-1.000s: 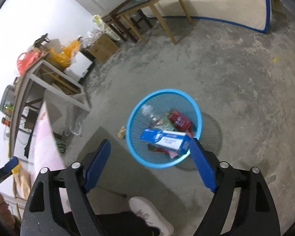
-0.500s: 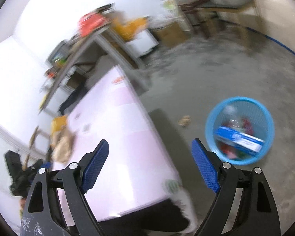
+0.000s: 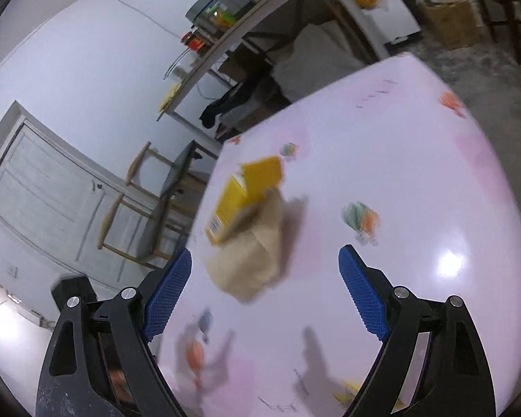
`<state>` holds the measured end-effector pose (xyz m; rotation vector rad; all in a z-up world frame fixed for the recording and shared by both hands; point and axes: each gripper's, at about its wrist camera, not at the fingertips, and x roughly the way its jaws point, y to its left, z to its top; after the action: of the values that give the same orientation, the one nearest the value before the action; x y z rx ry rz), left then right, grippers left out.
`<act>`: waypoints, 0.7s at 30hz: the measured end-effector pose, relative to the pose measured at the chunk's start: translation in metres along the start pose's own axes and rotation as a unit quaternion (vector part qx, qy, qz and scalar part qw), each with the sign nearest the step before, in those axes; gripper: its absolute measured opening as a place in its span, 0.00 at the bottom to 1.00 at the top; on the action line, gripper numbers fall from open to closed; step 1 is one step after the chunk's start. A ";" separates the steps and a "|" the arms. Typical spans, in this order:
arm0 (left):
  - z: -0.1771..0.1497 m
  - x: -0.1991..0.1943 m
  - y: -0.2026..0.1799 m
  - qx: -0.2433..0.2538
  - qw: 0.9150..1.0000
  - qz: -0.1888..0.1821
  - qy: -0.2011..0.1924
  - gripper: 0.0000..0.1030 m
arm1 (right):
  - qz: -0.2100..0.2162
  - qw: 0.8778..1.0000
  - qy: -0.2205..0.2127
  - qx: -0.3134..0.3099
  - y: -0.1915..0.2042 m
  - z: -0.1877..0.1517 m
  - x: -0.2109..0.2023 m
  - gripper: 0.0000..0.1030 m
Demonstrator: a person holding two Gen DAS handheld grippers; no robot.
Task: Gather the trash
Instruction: 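Move both tools back to the table toward the medicine box and paper, then grasp the yellow medicine box with the right gripper and set it aside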
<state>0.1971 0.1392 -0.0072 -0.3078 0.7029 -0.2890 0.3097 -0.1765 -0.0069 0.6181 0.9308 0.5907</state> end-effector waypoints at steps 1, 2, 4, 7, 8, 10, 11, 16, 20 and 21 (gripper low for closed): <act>-0.001 0.001 0.000 0.002 1.000 -0.003 0.001 0.83 | 0.008 1.000 0.007 0.005 0.005 0.005 0.008 0.80; -0.003 0.003 -0.002 0.004 1.000 -0.006 0.004 0.83 | 0.013 1.000 0.012 0.010 0.007 0.013 0.016 0.80; -0.008 0.009 -0.002 0.009 1.000 -0.010 0.011 0.83 | 0.003 1.000 0.020 0.022 0.011 0.029 0.034 0.80; -0.012 0.014 -0.007 0.020 1.000 -0.018 0.012 0.82 | -0.014 0.998 0.041 0.041 0.011 0.043 0.063 0.78; -0.012 0.015 -0.008 0.027 0.999 -0.021 0.012 0.80 | -0.018 0.997 0.055 0.048 0.011 0.047 0.075 0.76; -0.011 0.017 -0.010 0.038 0.999 -0.022 0.011 0.78 | -0.030 0.996 0.070 0.056 0.009 0.047 0.087 0.74; -0.009 0.017 -0.011 0.044 0.999 -0.022 0.010 0.76 | -0.035 0.995 0.075 0.059 0.009 0.048 0.093 0.71; 0.000 0.023 -0.007 0.053 0.998 -0.031 0.007 0.68 | -0.044 0.993 0.093 0.066 0.010 0.045 0.106 0.50; 0.007 0.038 -0.004 0.055 0.998 -0.036 0.021 0.61 | -0.043 0.992 0.088 0.074 0.008 0.041 0.099 0.40; 0.009 0.043 -0.003 0.052 0.998 -0.039 0.027 0.59 | -0.041 0.993 0.086 0.076 0.008 0.040 0.097 0.37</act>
<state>0.2342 0.1228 -0.0249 -0.2297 0.7276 -0.4084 0.3880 -0.1125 -0.0361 0.6688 1.1652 0.5072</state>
